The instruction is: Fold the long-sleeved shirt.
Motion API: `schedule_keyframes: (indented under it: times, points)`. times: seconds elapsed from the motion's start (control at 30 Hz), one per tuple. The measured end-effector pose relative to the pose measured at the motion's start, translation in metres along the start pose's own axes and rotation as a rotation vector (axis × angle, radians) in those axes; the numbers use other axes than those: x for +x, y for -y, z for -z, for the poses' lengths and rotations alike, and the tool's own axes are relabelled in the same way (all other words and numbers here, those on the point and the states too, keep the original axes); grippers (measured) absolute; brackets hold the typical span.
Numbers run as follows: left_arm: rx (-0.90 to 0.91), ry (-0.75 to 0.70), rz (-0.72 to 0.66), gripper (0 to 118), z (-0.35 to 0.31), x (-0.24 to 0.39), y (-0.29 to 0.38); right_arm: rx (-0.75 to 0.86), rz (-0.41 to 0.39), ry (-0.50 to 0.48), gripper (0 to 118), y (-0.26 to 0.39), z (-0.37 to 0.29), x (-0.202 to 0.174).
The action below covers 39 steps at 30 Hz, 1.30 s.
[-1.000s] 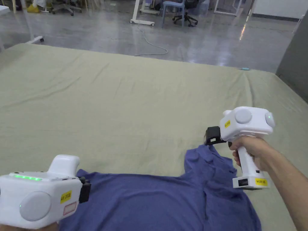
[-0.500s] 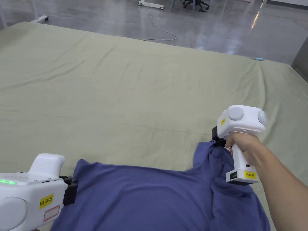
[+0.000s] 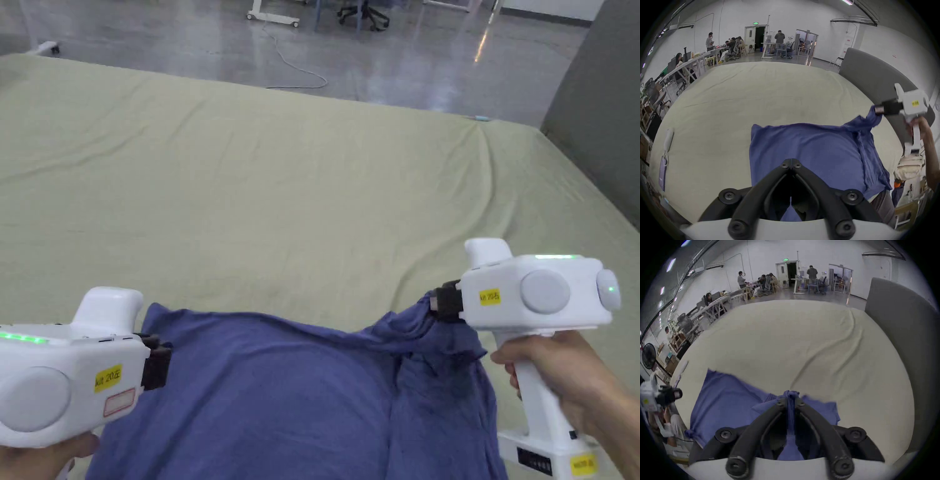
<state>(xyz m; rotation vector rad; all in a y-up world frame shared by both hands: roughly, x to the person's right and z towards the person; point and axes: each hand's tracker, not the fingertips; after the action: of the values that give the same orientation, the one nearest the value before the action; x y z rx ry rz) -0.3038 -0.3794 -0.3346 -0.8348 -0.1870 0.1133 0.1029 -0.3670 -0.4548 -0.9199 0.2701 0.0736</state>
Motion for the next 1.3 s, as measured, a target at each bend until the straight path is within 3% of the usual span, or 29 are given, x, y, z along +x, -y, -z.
schedule_keyframes:
  times: [0.13,0.2,0.27,0.37,0.43,0.47,0.5,0.53,0.67,0.77,0.83,0.87,0.9,1.07,1.1,1.13,1.2,1.23,1.3]
  points:
    - [0.002,0.013,0.006,0,-0.007,0.0,0.008,-0.125,0.01,-0.012,4,0.057,0.03,-0.009]
    - [0.001,0.02,0.011,0,-0.016,0.006,0.011,-0.196,0.052,0.006,4,0.075,0.053,-0.007]
    - [0.008,0.014,0.018,0,-0.024,0.01,0.014,-0.254,0.036,0.041,4,0.088,0.071,-0.007]
    - [0.015,0.012,0.023,0,-0.035,0.014,0.017,-0.188,0.037,0.043,4,0.098,0.081,0.0]
    - [0.012,0.007,0.019,0,-0.038,0.014,0.018,-0.184,0.106,0.027,22,0.093,0.071,0.002]
    - [0.012,0.006,0.015,0,-0.04,0.014,0.019,-0.17,0.101,0.027,46,0.09,0.063,0.004]
    - [0.012,0.006,0.012,0,-0.042,0.014,0.019,-0.164,0.098,0.035,87,0.086,0.05,0.005]
    - [0.012,0.006,0.01,0,-0.044,0.015,0.02,-0.155,0.109,0.036,107,0.082,0.037,0.006]
    - [0.028,0.011,0.008,0,-0.051,0.016,0.02,0.016,0.126,0.019,110,0.067,-0.025,0.012]
    - [0.029,-0.006,-0.002,0,-0.047,0.016,0.02,0.037,0.088,0.06,103,0.061,-0.051,0.014]
    - [0.018,-0.019,0.002,0,-0.039,0.014,0.018,0.088,0.055,0.073,91,0.061,-0.063,0.013]
    - [0.009,-0.045,0.016,0,-0.034,0.014,0.017,0.089,0.025,0.062,54,0.062,-0.064,0.013]
    - [0.0,-0.067,0.026,0,-0.027,0.013,0.014,0.07,0.027,0.067,0,0.062,-0.062,0.012]
    - [0.007,-0.096,-0.022,0,0.019,-0.006,-0.019,0.051,0.045,0.031,0,0.066,-0.059,0.015]
    - [0.006,-0.098,-0.036,7,0.03,-0.013,-0.028,0.049,0.051,0.021,0,0.066,-0.059,0.017]
    - [-0.006,-0.111,-0.046,31,0.043,-0.022,-0.04,0.046,0.054,0.016,0,0.066,-0.06,0.018]
    - [-0.06,-0.183,-0.038,107,0.075,-0.036,-0.059,0.042,0.052,0.012,0,0.069,-0.057,0.017]
    - [-0.086,-0.2,-0.034,116,0.09,-0.044,-0.065,0.038,0.047,0.012,0,0.069,-0.058,0.018]
    - [-0.121,-0.215,-0.05,116,0.115,-0.056,-0.074,0.031,0.042,0.018,0,0.068,-0.057,0.021]
